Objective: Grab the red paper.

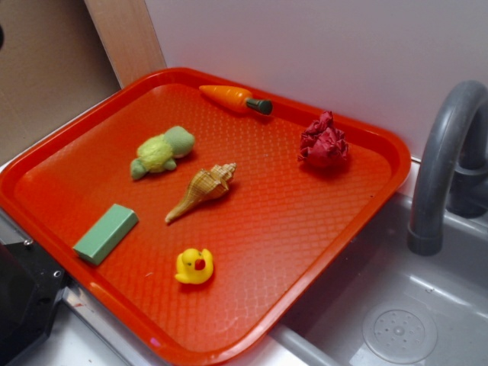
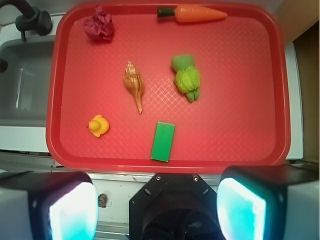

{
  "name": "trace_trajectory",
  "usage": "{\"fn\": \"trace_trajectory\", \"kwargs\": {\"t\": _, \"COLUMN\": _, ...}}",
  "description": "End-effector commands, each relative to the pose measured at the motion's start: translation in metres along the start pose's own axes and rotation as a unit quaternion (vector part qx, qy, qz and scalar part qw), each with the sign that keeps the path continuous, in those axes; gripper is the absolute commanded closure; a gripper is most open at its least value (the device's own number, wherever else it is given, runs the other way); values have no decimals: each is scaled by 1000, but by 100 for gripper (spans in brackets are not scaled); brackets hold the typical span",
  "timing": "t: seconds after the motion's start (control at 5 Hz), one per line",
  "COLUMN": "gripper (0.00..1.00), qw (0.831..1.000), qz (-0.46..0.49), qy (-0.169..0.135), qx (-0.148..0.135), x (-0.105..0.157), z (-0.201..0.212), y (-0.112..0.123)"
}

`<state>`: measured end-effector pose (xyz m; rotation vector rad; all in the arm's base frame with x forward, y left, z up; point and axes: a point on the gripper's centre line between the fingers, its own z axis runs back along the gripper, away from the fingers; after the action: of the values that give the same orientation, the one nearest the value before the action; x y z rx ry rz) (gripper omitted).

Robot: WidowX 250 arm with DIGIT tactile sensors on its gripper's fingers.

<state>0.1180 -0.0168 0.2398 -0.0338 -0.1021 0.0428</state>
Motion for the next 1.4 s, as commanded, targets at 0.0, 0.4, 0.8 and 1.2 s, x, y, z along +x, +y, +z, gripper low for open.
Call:
{"fn": "trace_trajectory", "kwargs": {"t": 0.0, "gripper": 0, "qw": 997, "qz": 71, "qy": -22, "qx": -35, "x": 43, "z": 0, "y": -44}}
{"fn": "trace_trajectory", "kwargs": {"t": 0.4, "gripper": 0, "qw": 984, "qz": 153, "qy": -86, "qx": -38, "x": 110, "z": -20, "y": -65}}
{"fn": "trace_trajectory", "kwargs": {"t": 0.8, "gripper": 0, "qw": 981, "qz": 160, "qy": -111, "qx": 15, "x": 152, "z": -82, "y": -85}}
{"fn": "trace_trajectory", "kwargs": {"t": 1.2, "gripper": 0, "qw": 979, "qz": 158, "qy": -127, "qx": 35, "x": 158, "z": -145, "y": -105}}
